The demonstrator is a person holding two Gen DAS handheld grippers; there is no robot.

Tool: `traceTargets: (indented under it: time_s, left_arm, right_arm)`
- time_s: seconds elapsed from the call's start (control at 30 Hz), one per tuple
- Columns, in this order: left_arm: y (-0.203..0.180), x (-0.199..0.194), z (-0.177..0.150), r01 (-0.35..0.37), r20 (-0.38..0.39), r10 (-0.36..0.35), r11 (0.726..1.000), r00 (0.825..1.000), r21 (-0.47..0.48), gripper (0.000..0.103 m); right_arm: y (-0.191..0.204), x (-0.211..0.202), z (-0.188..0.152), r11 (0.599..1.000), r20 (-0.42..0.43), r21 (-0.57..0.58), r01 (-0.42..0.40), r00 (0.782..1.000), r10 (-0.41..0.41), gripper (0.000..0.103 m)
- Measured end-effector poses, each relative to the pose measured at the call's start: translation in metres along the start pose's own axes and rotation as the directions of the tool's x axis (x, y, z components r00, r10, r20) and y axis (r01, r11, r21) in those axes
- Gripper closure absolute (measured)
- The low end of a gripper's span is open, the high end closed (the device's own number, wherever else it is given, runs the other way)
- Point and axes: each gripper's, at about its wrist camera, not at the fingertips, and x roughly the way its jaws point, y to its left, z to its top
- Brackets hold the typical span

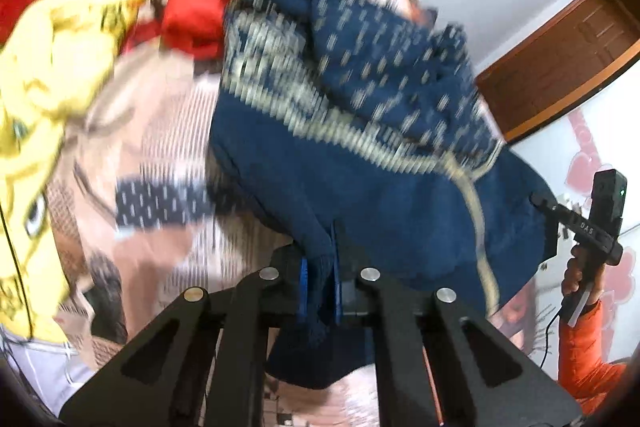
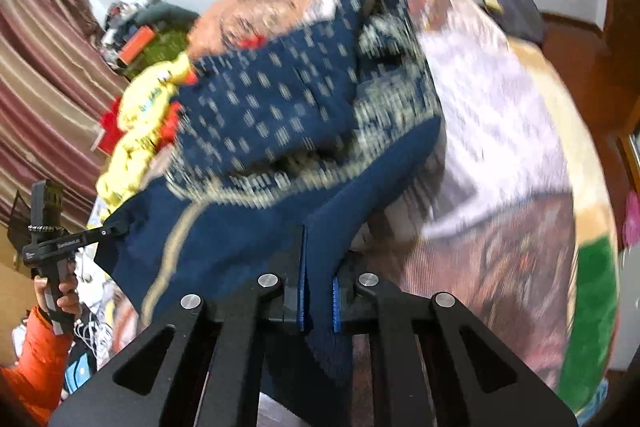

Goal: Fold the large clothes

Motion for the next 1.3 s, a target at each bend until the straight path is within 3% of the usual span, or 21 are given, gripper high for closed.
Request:
traceTargets:
  time_s: [0.1,0.27,0.43,0.53,0.63,0.77,0.97,1.17,1.3]
  left_arm:
    - [-0.008,-0.022,0.024,0.026,0.084,-0.028,0.999,0.996,0.022,0.095]
    - [-0.032,-0.053,0.083,0.02,0.23,-0.037,0.997,0.973,0.072,0.095]
    - [-0.038,-0.046,0.144,-0.027,0.289,0.011,0.998,0.957,0.052,0.095]
    - [-0.033,-0.032,0.18,-0.039,0.314,0.034,0.999,0.949,0.011,0.095]
    - [-0.016,-0.003,0.213,-0.06,0.303,0.074,0.997,0.95,-0.056,0.095]
    - [0.009,0.057,0.237,-0.155,0.223,0.174,0.983,0.959,-0.102,0.095]
    - [0.041,0.126,0.231,-0.228,0.096,0.237,0.969,0.967,-0.095,0.091]
    - [0.032,0.132,0.221,-0.279,0.096,0.277,0.96,0.956,0.002,0.09]
    - [0.012,0.117,0.218,-0.327,0.091,0.32,0.942,0.943,0.077,0.084]
  right_arm:
    - [0.006,-0.013,0.024,1.0,0.062,-0.024,-0.014,0.998,0.015,0.095]
    - [0.01,-0.021,0.07,0.999,0.153,-0.04,-0.005,0.988,0.012,0.096]
    - [-0.004,-0.014,0.124,1.0,0.239,0.001,0.03,0.971,-0.03,0.096]
    - [-0.016,0.005,0.158,0.997,0.249,0.053,0.054,0.966,-0.066,0.096]
    - [-0.027,0.035,0.184,0.992,0.224,0.085,0.095,0.968,-0.112,0.096]
    - [-0.044,0.076,0.199,0.986,0.17,0.113,0.123,0.975,-0.141,0.096]
    - [-0.071,0.12,0.195,0.983,0.076,0.118,0.138,0.986,-0.148,0.095]
    - [-0.085,0.12,0.19,0.989,0.042,0.127,0.077,0.996,-0.083,0.091]
    - [-0.082,0.103,0.191,0.992,0.006,0.089,0.093,0.996,-0.094,0.088]
